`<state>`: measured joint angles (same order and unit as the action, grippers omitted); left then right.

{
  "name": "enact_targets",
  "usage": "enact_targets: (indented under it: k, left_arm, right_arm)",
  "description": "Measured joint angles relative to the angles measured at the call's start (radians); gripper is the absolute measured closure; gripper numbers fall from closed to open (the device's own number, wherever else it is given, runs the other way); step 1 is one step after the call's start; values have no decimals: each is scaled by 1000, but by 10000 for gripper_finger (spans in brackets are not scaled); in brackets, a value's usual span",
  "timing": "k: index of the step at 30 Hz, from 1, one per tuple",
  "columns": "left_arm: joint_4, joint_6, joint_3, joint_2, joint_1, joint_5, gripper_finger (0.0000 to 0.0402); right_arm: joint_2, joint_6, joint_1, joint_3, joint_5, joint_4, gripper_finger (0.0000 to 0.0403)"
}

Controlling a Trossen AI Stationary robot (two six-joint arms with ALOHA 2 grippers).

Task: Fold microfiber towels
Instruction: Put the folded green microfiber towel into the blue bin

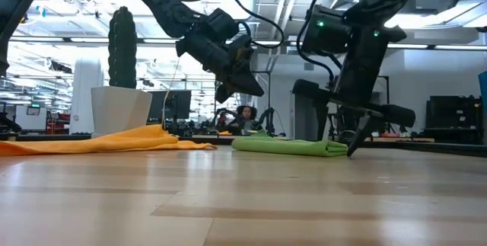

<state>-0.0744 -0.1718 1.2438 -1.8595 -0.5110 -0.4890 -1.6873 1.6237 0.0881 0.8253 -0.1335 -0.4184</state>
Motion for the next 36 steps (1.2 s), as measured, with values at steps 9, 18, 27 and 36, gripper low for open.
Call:
enact_targets:
  k: [9, 18, 27, 36]
  left_arm:
    - [-14, 22, 0, 0, 0, 6, 402]
    - [-24, 33, 0, 0, 0, 7, 402]
    - [-35, -8, 0, 0, -21, -76, 401]
    - [-158, -5, 0, 0, -61, -161, 401]
  right_arm:
    - [-12, 81, 58, 0, 7, -30, 213]
    - [-22, -63, 84, -5, -25, 12, 365]
    - [102, -265, 90, -12, -56, 1, 392]
    - [250, -242, -8, -9, 30, -22, 392]
